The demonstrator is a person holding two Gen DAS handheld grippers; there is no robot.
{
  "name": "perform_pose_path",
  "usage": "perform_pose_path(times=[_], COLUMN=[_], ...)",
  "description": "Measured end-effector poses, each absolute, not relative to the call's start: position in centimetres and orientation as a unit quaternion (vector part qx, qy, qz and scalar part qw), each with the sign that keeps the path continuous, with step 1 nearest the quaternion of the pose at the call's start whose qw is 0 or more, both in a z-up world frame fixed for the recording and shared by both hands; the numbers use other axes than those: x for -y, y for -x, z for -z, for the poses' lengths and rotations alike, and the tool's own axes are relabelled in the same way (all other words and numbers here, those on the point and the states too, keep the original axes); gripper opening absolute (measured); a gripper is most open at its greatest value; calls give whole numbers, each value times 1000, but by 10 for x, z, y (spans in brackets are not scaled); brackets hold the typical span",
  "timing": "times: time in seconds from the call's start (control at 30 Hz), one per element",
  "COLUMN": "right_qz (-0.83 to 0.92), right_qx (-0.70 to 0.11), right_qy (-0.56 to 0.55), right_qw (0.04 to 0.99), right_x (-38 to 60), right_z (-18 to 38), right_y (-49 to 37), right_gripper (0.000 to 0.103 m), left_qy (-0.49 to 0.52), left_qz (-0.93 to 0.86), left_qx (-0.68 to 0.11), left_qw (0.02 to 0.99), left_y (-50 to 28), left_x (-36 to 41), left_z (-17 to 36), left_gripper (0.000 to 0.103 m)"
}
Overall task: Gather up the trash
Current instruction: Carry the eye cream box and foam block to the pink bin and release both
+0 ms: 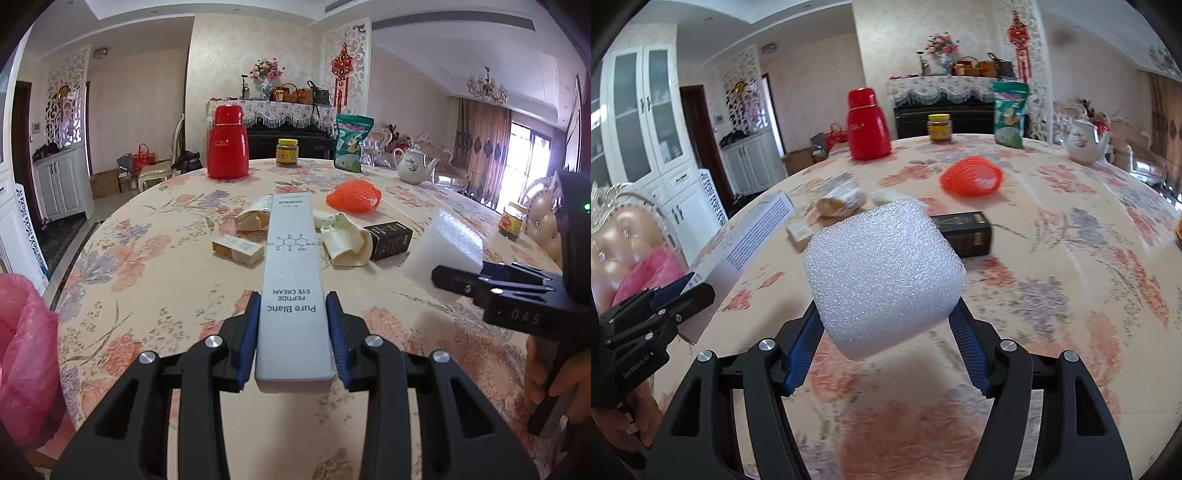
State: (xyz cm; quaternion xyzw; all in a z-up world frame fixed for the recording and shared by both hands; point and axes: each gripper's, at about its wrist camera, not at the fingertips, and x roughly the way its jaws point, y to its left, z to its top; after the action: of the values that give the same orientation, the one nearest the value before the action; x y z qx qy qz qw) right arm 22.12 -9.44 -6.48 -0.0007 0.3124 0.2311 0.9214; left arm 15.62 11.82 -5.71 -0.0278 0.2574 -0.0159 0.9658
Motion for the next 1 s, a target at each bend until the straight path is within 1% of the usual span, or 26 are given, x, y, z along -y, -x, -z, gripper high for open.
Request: perform_pose_path(times=[0.27,0.57,1.0], right_qz=[-272,-326,-472], right_qx=[-316,-314,-277], right_qy=[39,81,131], right_qw=[908,888,826], right_x=[45,-23,-163], right_z=[65,62,37], right_y=[-211,-200,-164], right_gripper=[65,65,65], left_qy=[37,70,74], left_qz=[-1,-60,-193], left_qx=[-259,-256,-214], left_qw=[965,962,955], left_y=[-131,-98,-27], left_x=[-149,-210,-302], left_z=[59,62,34], left_gripper=[34,34,35])
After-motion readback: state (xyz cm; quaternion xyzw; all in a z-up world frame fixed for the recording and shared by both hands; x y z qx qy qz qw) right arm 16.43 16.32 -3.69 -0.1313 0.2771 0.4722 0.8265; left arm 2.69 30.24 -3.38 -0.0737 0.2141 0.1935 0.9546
